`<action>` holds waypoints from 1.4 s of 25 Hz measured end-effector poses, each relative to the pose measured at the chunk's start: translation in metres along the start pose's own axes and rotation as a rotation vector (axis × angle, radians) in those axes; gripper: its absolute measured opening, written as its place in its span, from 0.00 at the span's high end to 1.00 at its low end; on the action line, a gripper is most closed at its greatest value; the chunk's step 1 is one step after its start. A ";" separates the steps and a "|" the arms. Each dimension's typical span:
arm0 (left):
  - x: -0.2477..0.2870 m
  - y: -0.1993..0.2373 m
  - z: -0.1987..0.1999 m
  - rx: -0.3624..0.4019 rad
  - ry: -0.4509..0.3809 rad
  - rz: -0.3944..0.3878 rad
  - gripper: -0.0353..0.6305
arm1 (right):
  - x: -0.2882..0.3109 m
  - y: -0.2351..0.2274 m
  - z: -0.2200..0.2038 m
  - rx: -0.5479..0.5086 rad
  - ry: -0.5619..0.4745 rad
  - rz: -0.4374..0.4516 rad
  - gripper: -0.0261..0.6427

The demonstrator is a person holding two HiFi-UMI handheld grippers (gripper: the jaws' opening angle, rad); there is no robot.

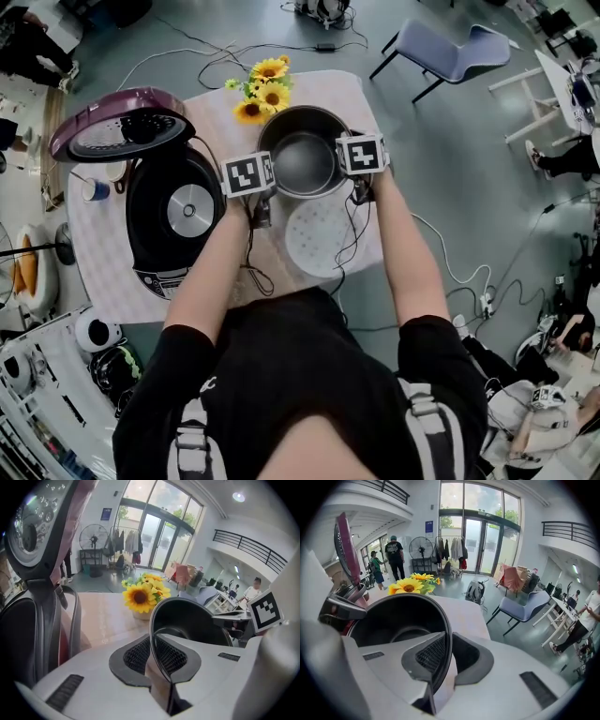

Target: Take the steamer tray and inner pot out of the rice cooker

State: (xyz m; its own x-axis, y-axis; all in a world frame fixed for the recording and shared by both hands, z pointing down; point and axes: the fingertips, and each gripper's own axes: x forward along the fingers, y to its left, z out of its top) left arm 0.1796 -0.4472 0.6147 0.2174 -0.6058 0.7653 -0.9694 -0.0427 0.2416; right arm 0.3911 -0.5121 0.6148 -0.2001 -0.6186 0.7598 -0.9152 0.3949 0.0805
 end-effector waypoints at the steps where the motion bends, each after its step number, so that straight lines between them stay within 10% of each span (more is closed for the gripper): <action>1: 0.001 -0.001 0.001 -0.002 -0.005 -0.005 0.90 | 0.000 -0.001 0.001 0.002 -0.012 0.002 0.89; 7: -0.012 0.004 -0.003 0.082 -0.043 0.017 0.90 | -0.015 0.007 0.009 0.063 -0.185 0.052 0.83; 13: -0.054 -0.018 0.030 0.274 -0.289 0.008 0.70 | -0.095 0.012 0.065 0.145 -0.527 0.047 0.78; 20: -0.227 -0.035 0.071 0.348 -0.689 -0.077 0.70 | -0.258 0.114 0.131 0.041 -0.916 0.045 0.78; 28: -0.419 0.071 0.037 0.257 -0.941 -0.023 0.75 | -0.378 0.295 0.137 -0.091 -1.087 0.240 0.78; 35: -0.502 0.188 -0.041 0.245 -0.953 0.131 0.93 | -0.399 0.397 0.091 -0.011 -1.079 0.253 0.96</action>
State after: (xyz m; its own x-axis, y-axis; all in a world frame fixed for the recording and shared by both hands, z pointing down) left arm -0.1071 -0.1179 0.3002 0.0289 -0.9984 -0.0489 -0.9993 -0.0278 -0.0230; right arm 0.0758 -0.1704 0.2849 -0.5853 -0.7844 -0.2054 -0.8029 0.5959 0.0120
